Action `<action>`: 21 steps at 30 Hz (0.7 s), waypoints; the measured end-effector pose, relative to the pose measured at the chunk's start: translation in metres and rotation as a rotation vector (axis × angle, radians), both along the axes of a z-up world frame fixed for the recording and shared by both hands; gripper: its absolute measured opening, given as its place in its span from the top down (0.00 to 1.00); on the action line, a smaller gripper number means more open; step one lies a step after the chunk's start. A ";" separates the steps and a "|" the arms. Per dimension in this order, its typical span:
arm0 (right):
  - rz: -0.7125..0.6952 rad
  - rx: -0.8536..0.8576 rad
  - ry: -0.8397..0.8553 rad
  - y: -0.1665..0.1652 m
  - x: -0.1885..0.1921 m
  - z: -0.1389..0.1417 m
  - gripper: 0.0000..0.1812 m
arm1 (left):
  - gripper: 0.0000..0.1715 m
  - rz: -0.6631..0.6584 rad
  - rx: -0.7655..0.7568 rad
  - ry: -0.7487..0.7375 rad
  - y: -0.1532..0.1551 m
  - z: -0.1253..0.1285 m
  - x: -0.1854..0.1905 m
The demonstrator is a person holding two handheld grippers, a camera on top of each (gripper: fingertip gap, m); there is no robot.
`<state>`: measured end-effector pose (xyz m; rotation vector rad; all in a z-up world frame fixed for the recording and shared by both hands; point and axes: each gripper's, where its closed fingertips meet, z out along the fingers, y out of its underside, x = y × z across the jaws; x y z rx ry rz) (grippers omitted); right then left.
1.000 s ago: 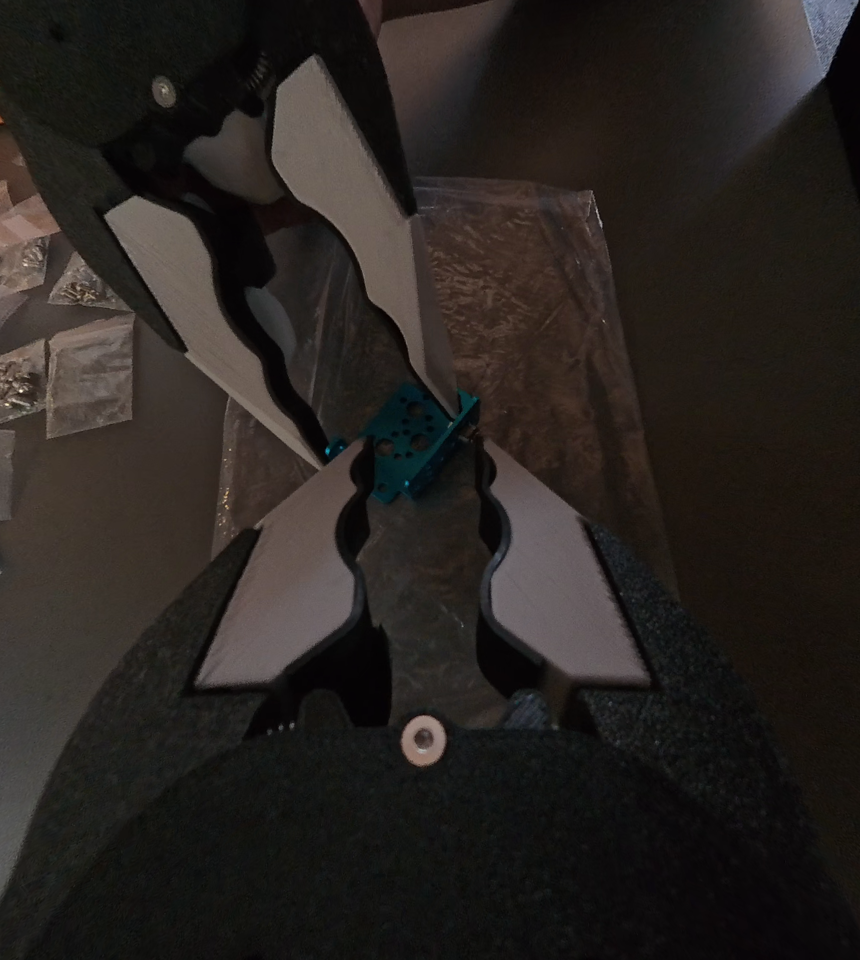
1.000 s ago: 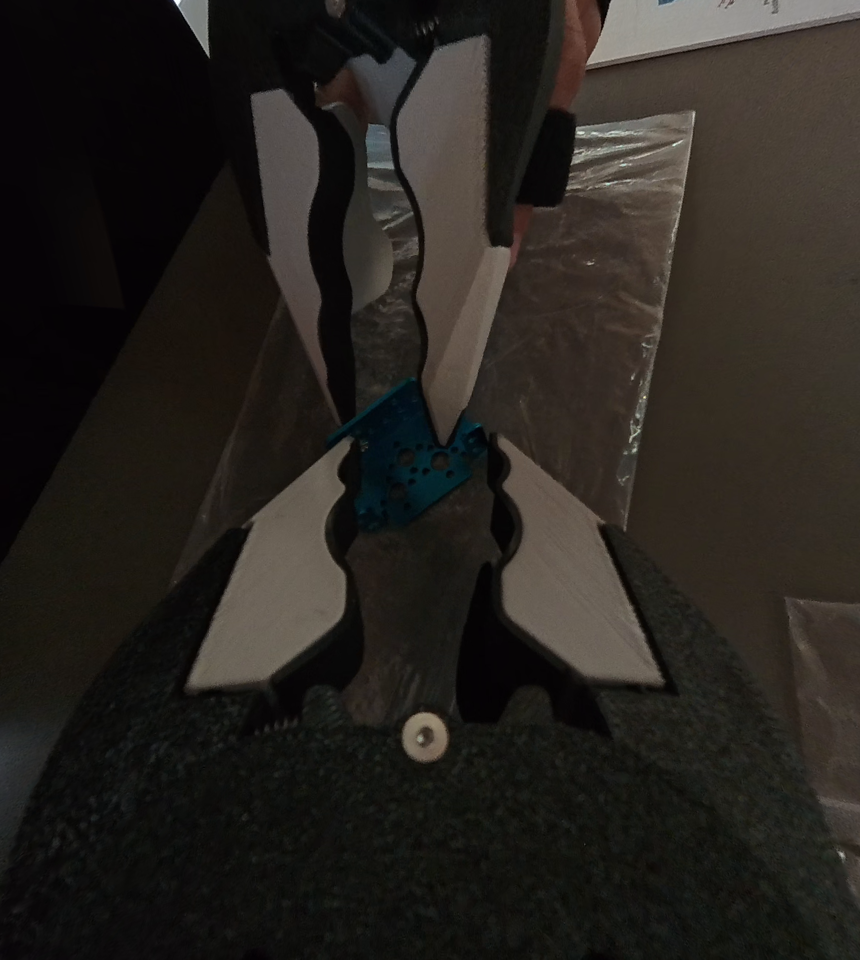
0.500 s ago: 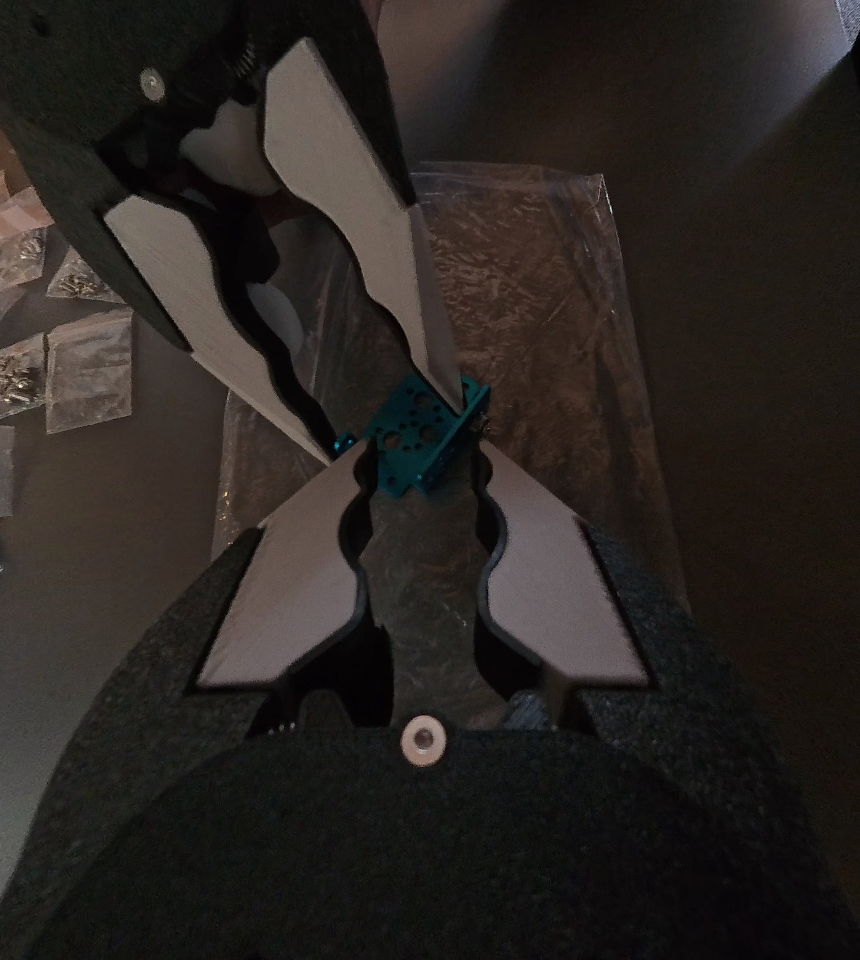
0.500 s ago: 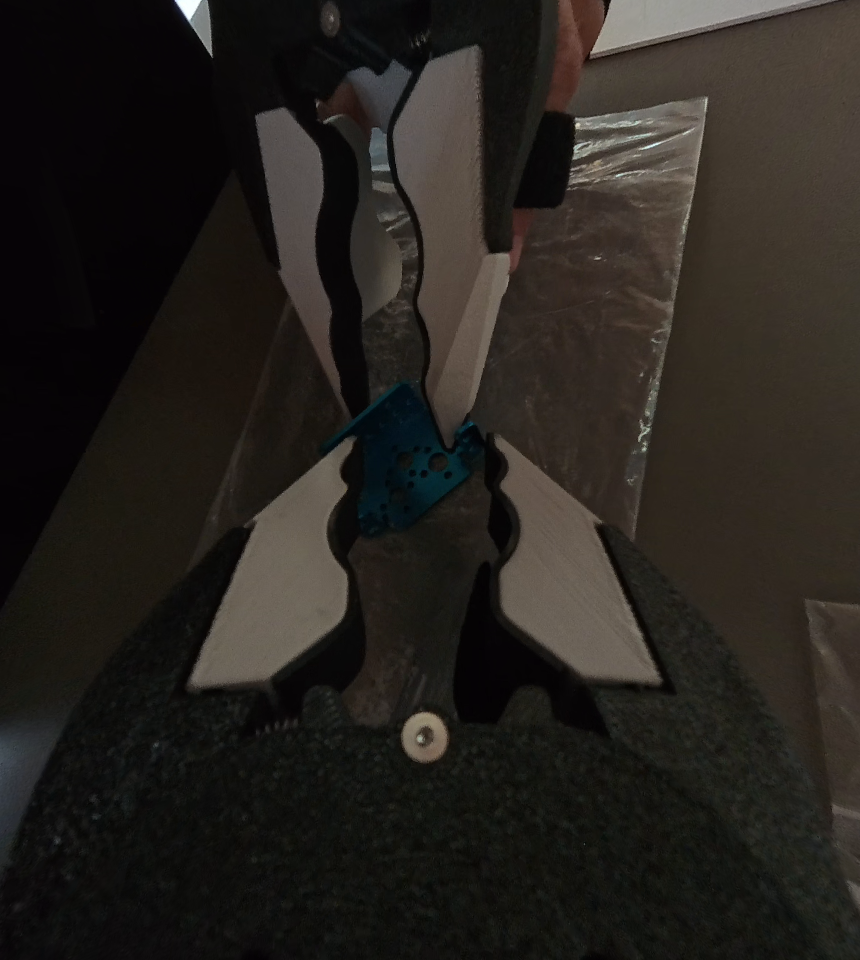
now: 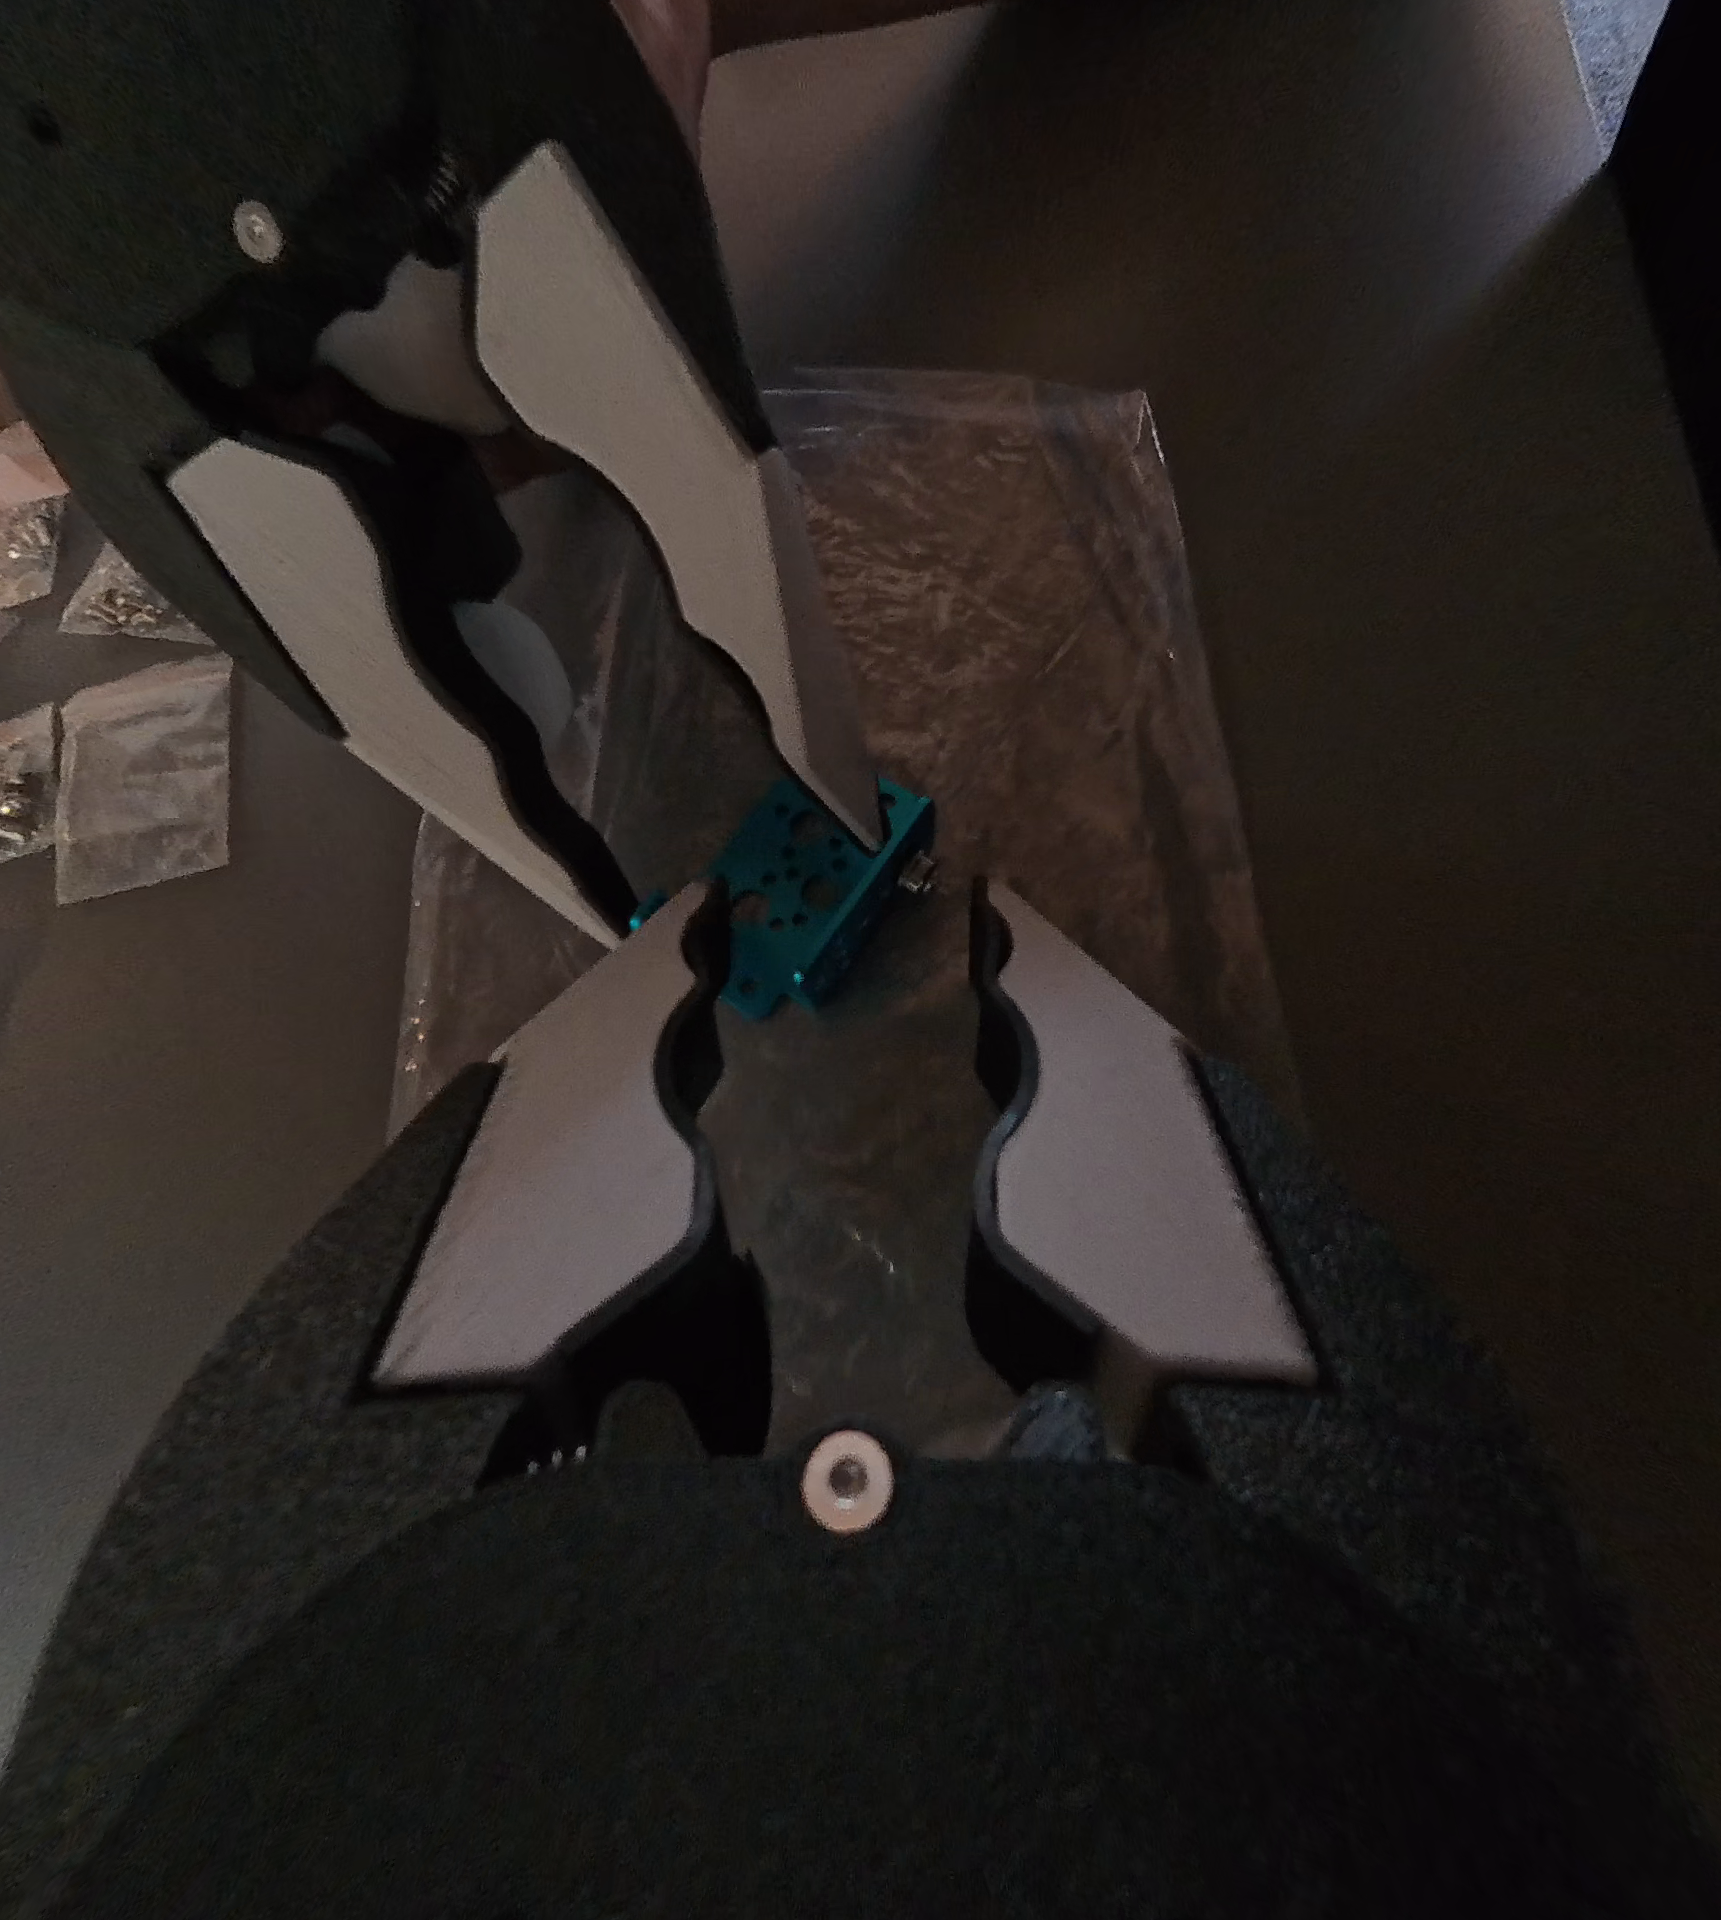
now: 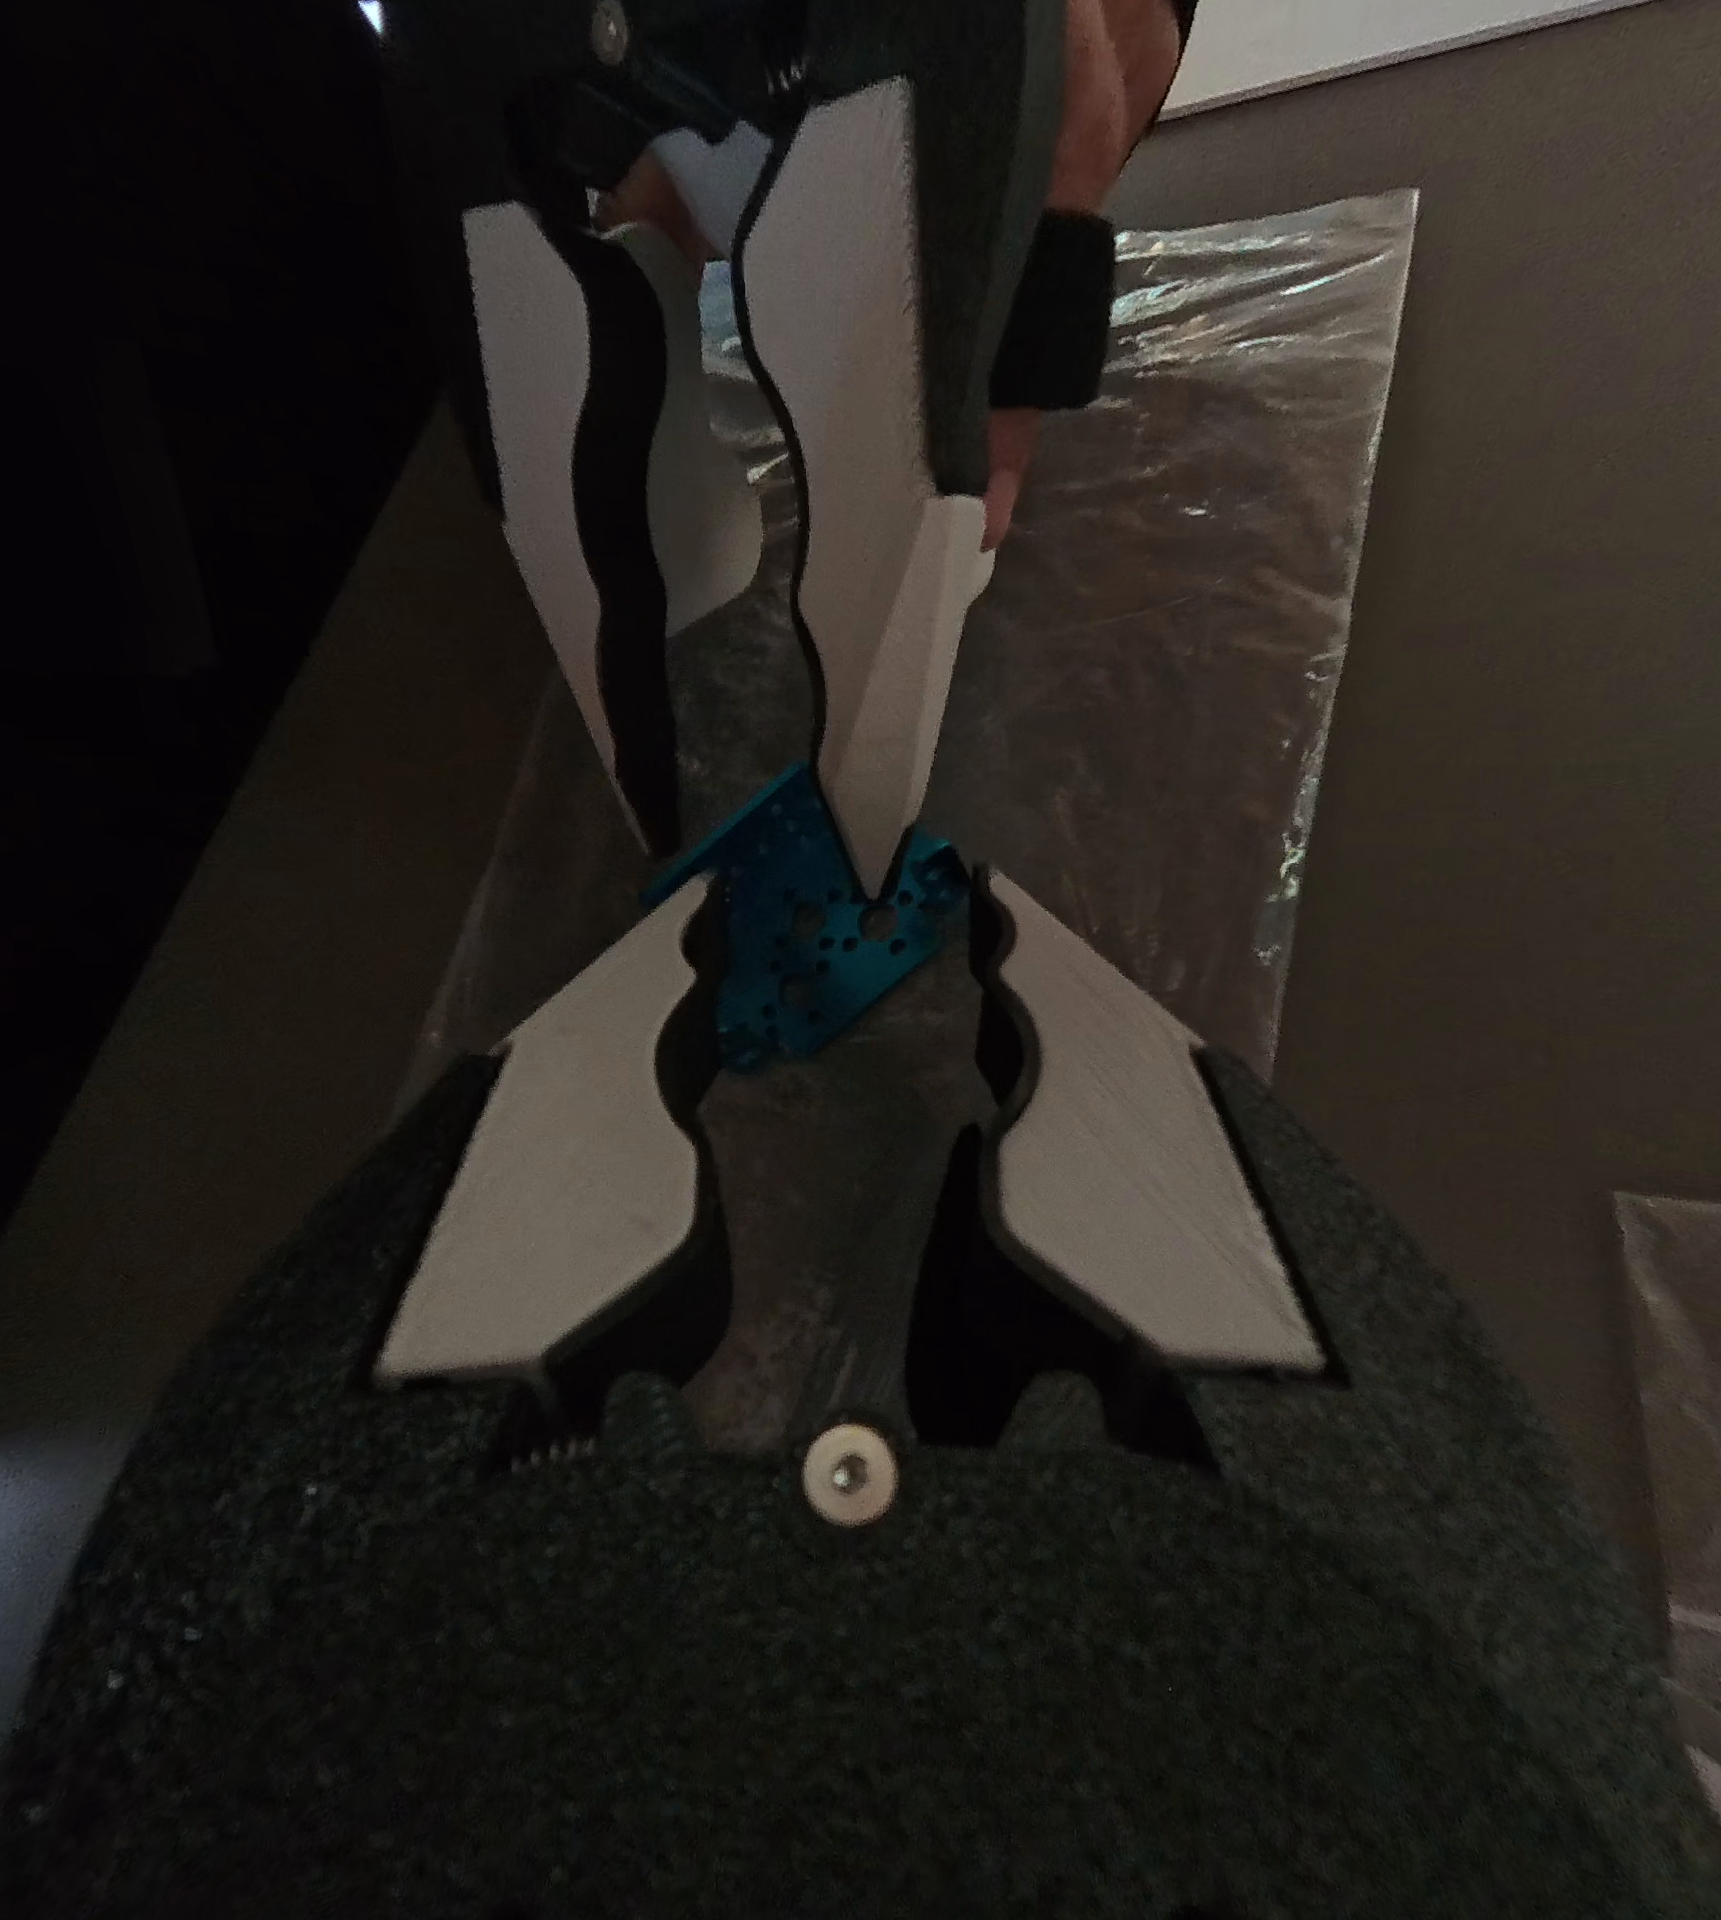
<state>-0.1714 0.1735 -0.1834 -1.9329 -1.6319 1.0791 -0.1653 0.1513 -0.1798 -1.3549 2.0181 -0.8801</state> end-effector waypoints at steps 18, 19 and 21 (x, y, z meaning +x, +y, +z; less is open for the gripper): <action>-0.018 -0.042 0.004 0.000 -0.001 0.000 0.75 | 0.75 0.029 0.013 -0.004 0.004 0.000 0.004; -0.017 -0.044 0.004 0.000 -0.001 0.000 0.75 | 0.75 0.028 0.015 -0.003 0.004 0.000 0.004; -0.014 -0.036 0.003 0.000 -0.001 -0.001 0.75 | 0.75 0.027 0.016 -0.003 0.004 0.000 0.004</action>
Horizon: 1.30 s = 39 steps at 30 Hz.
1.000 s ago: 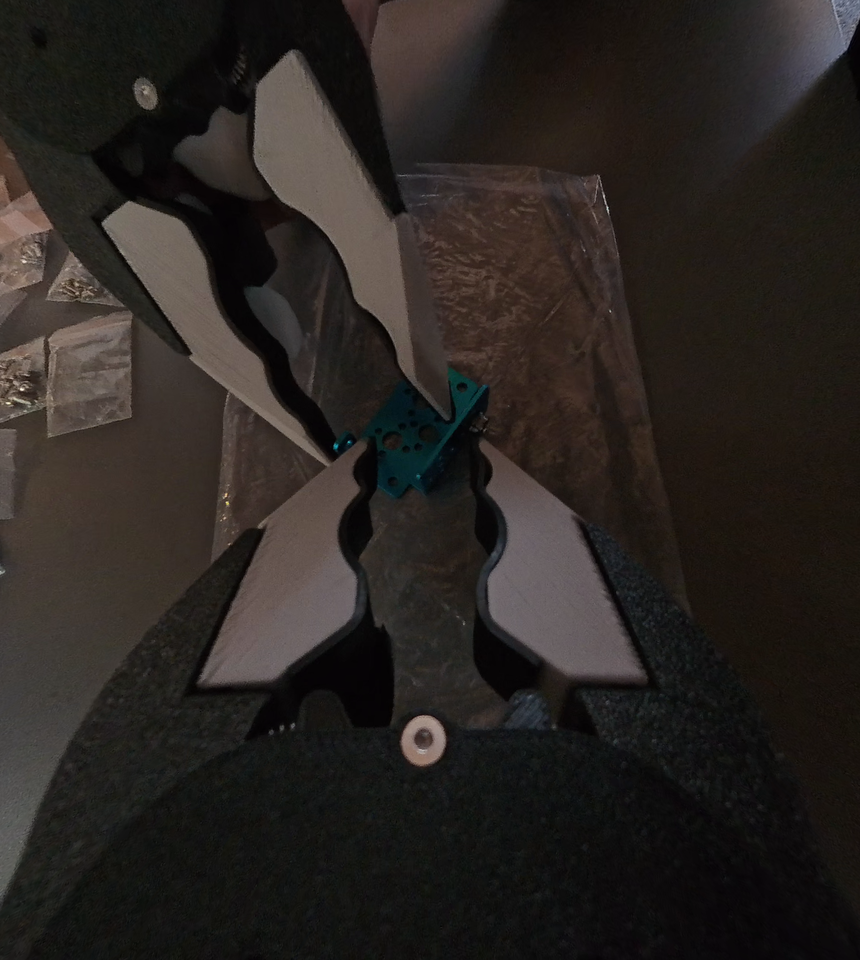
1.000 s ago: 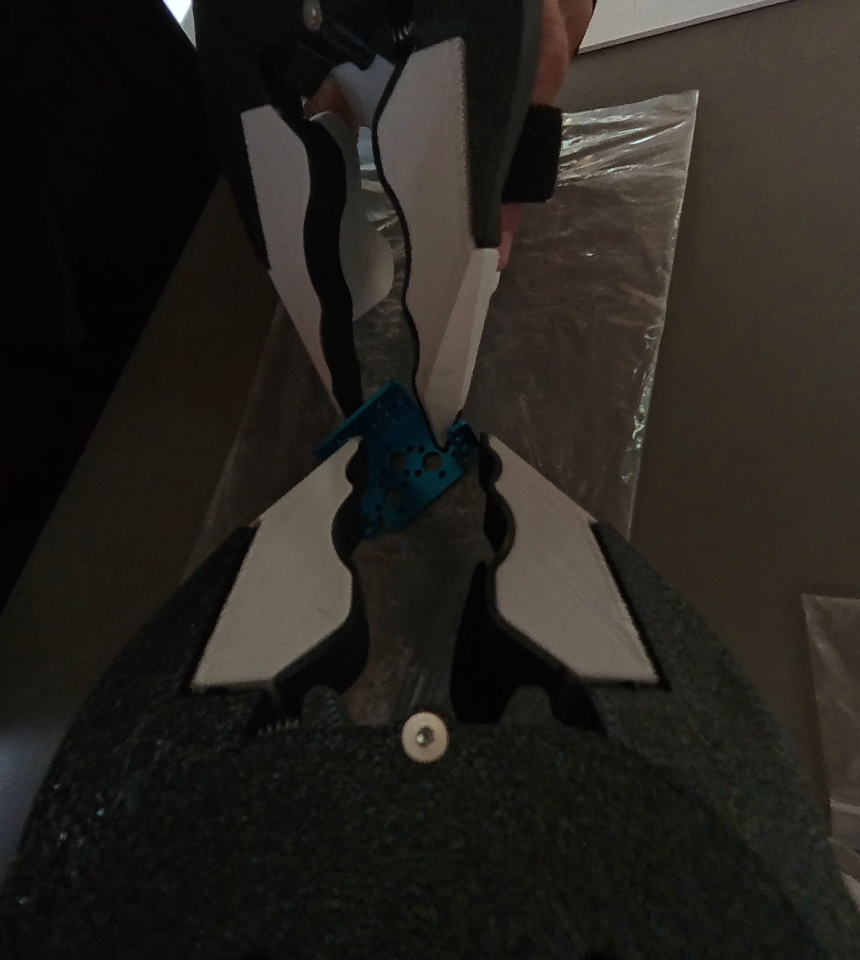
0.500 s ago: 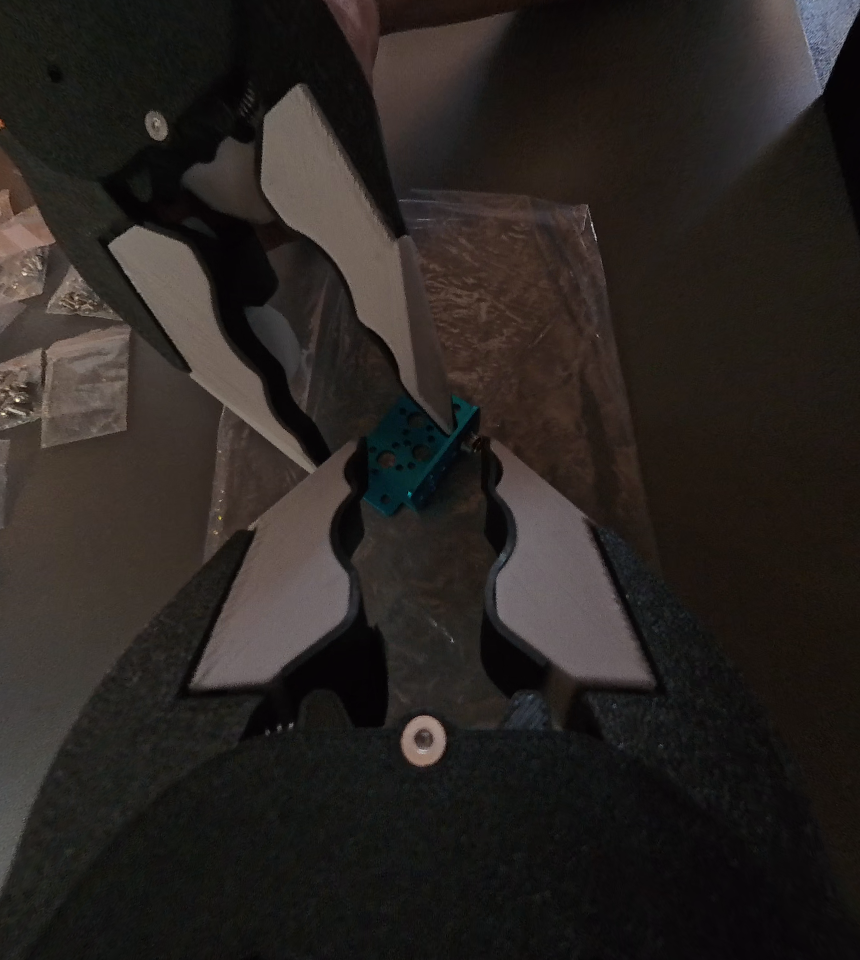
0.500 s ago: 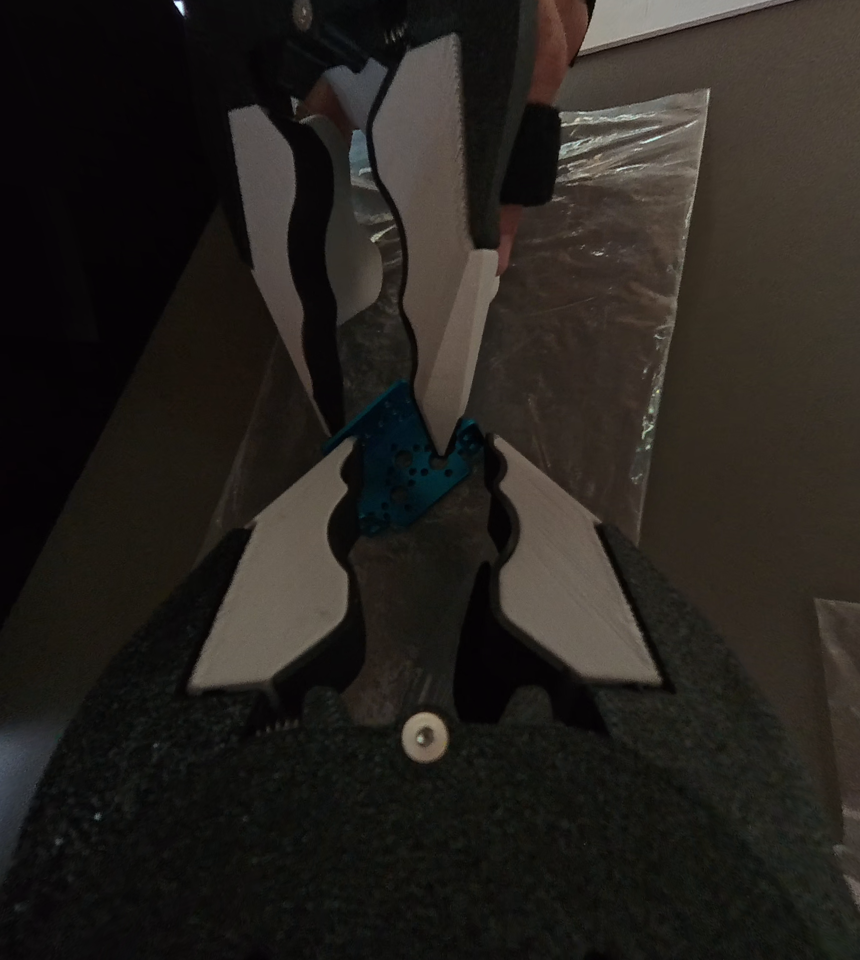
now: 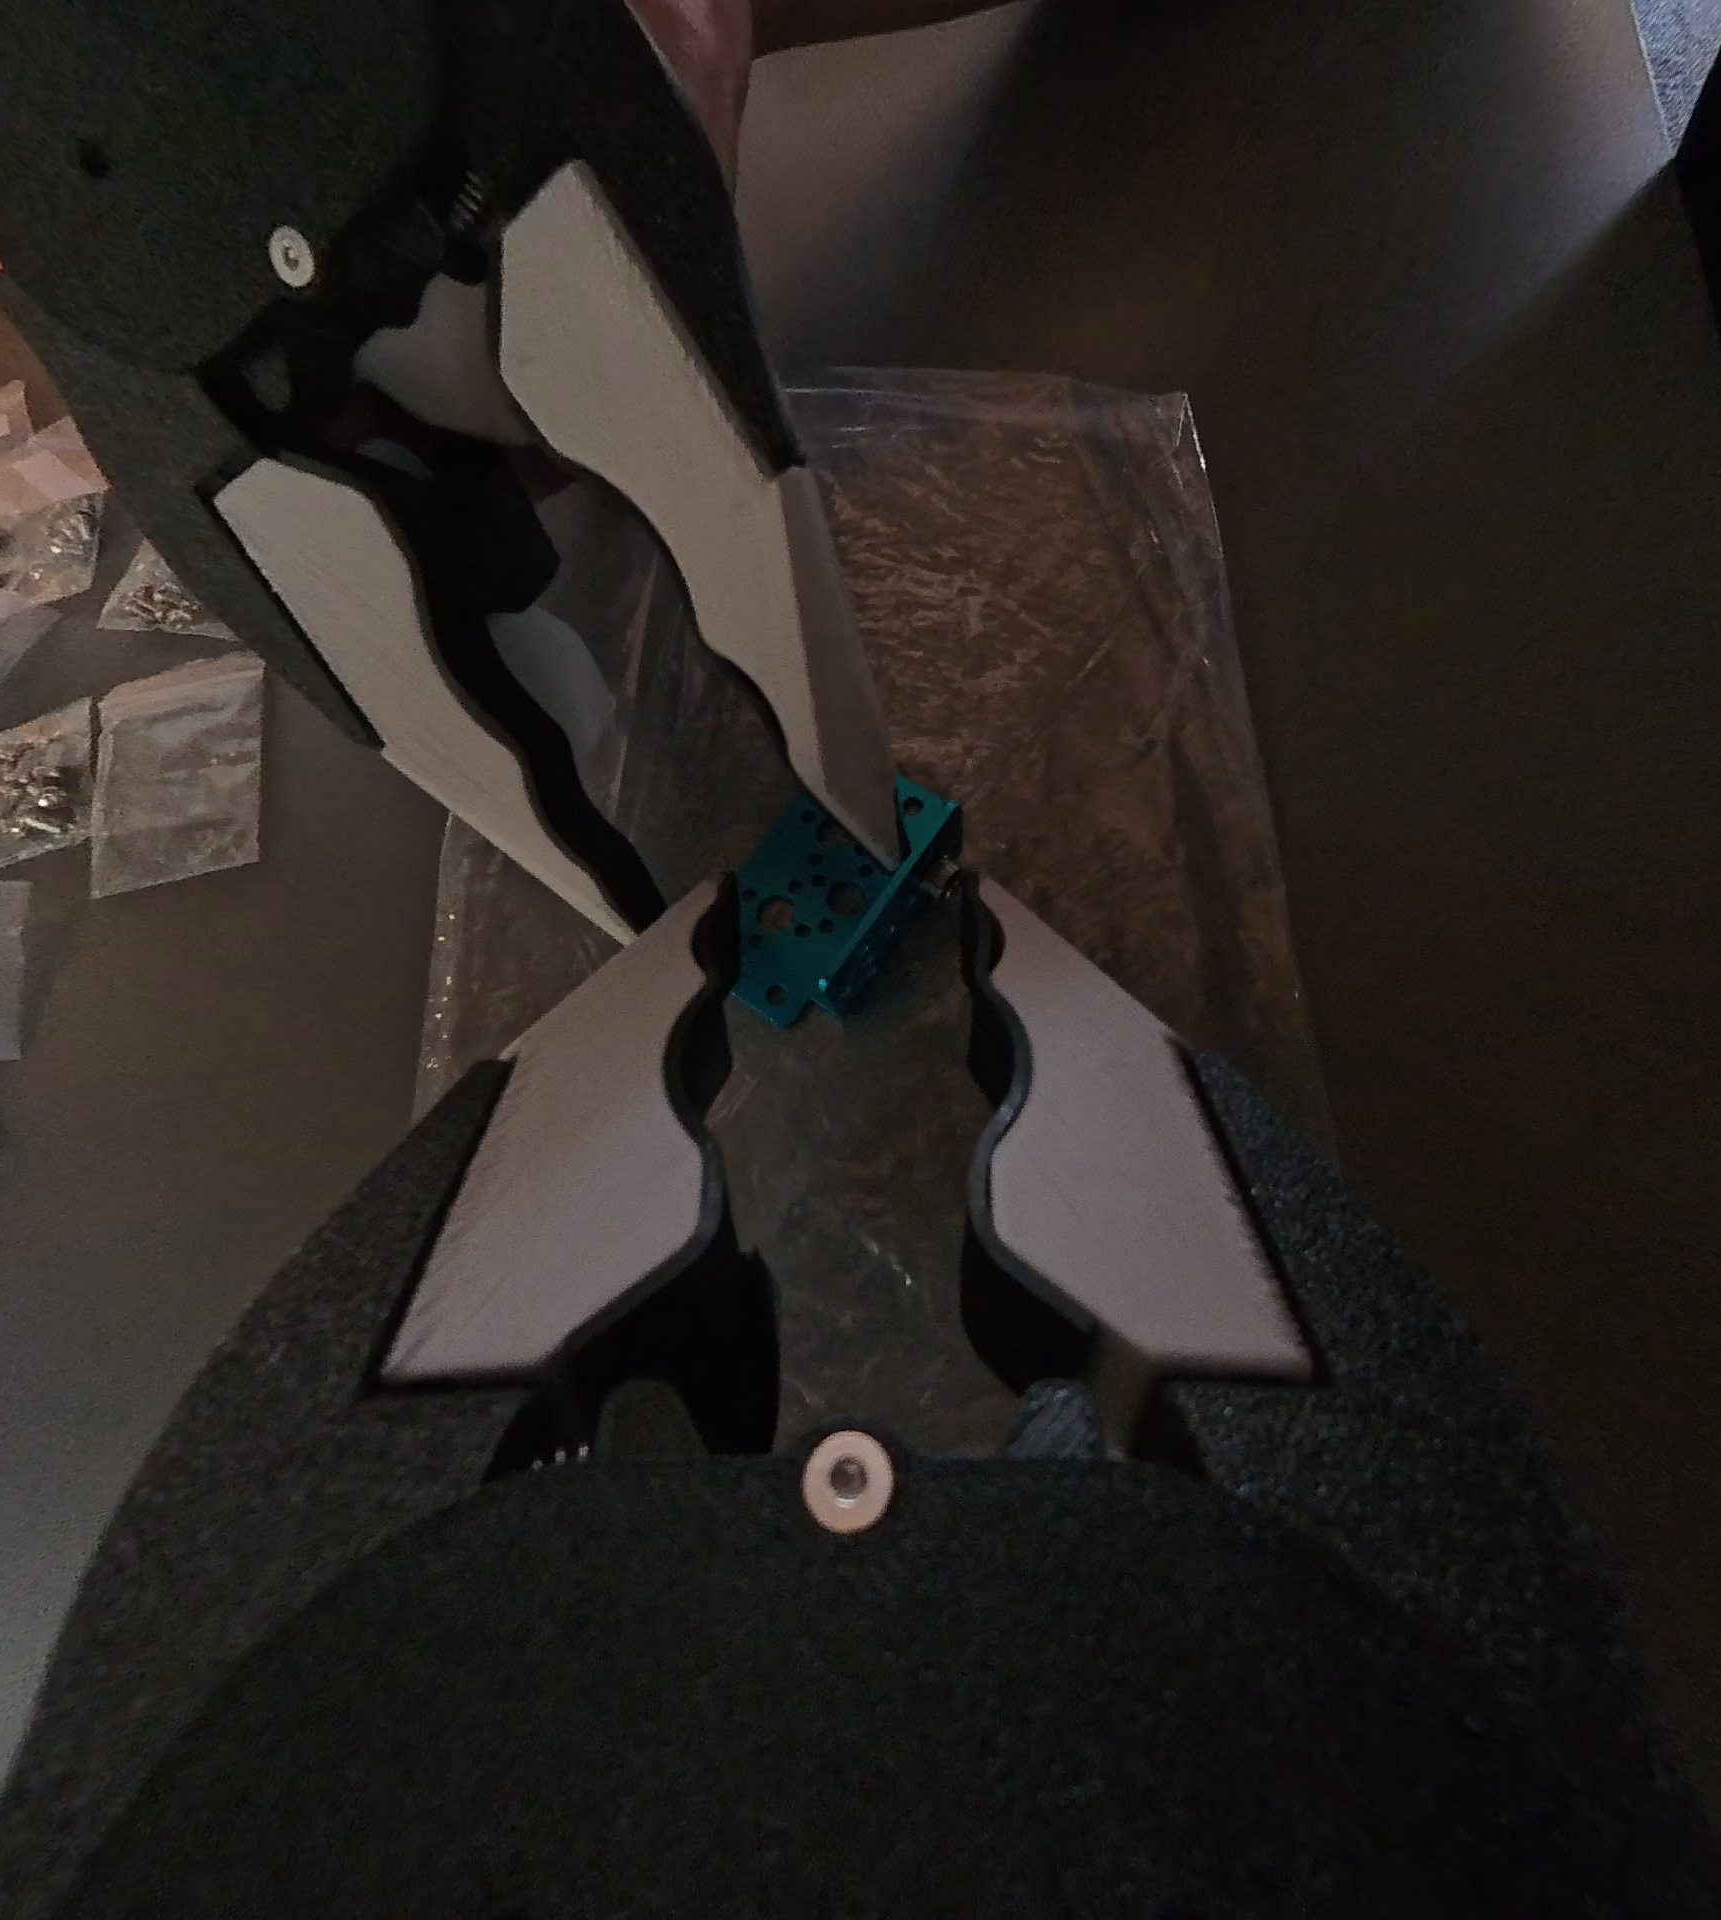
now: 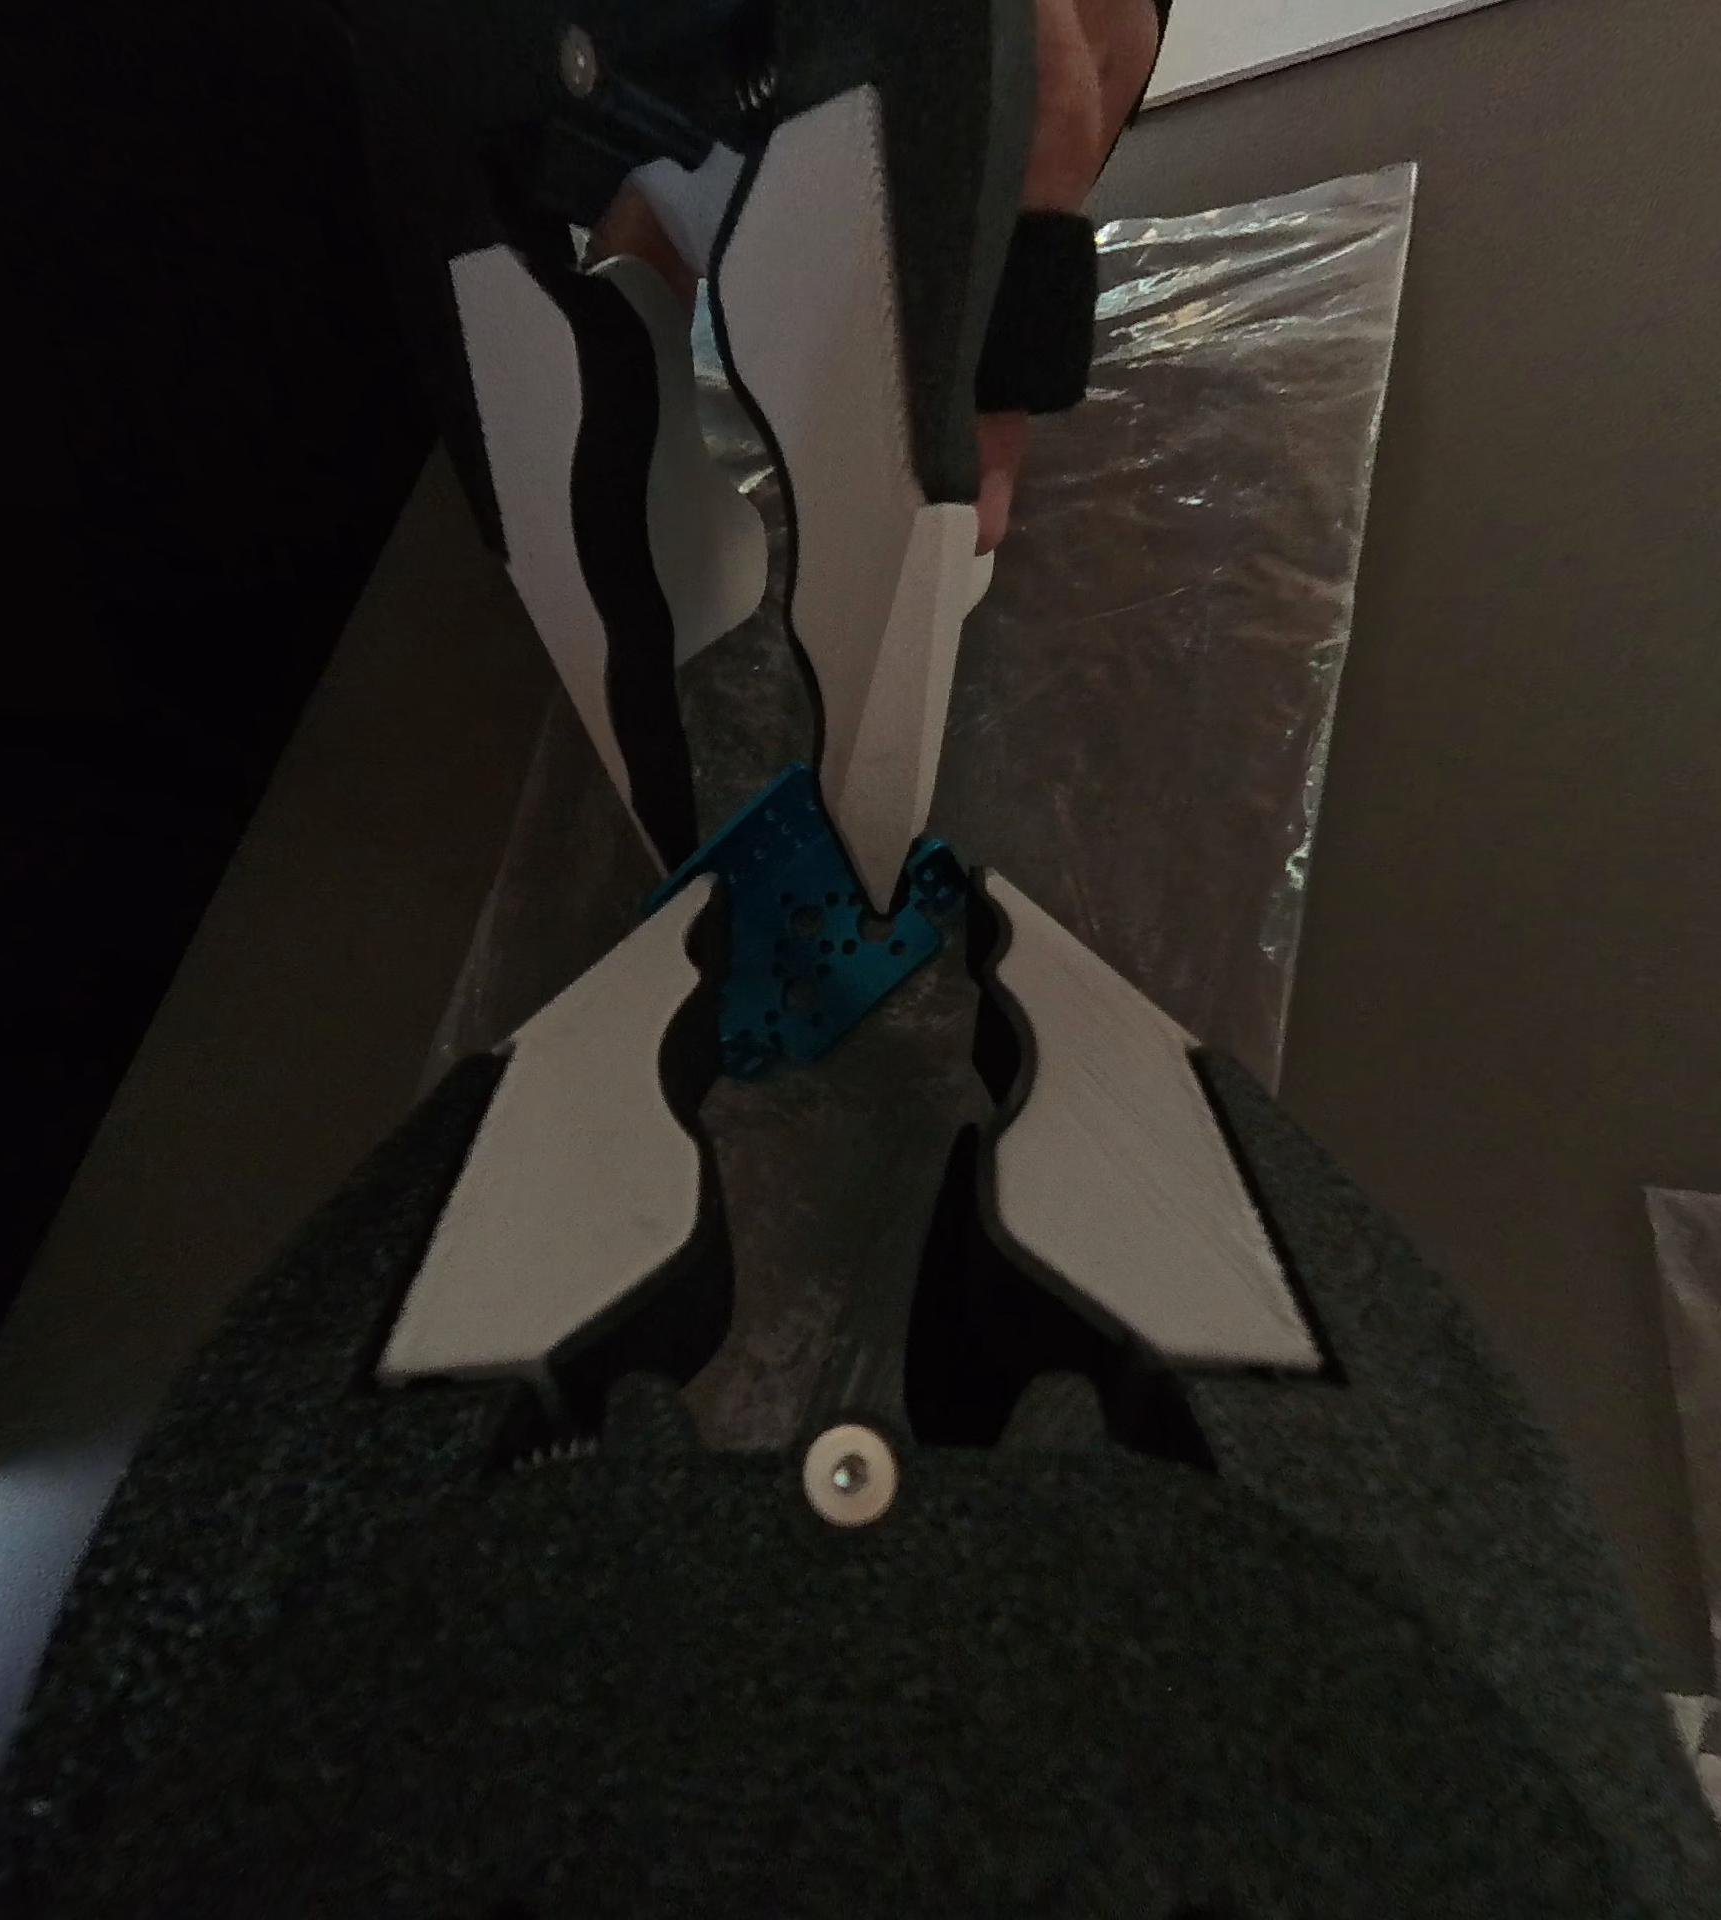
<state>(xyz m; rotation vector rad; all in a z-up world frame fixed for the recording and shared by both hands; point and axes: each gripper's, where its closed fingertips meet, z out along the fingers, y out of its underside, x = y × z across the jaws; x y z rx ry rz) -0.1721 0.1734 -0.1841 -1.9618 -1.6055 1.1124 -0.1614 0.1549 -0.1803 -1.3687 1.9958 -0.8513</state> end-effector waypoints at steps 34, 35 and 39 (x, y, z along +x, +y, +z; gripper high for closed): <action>0.001 -0.013 -0.003 -0.003 -0.001 0.000 0.76 | 0.78 -0.017 0.032 0.019 0.000 -0.004 -0.003; -0.006 -0.006 -0.006 -0.002 -0.002 -0.001 0.78 | 0.79 -0.017 0.040 0.021 0.001 -0.004 -0.003; -0.025 0.009 -0.017 0.002 -0.002 -0.002 0.81 | 0.78 -0.022 0.066 0.034 0.003 -0.005 -0.007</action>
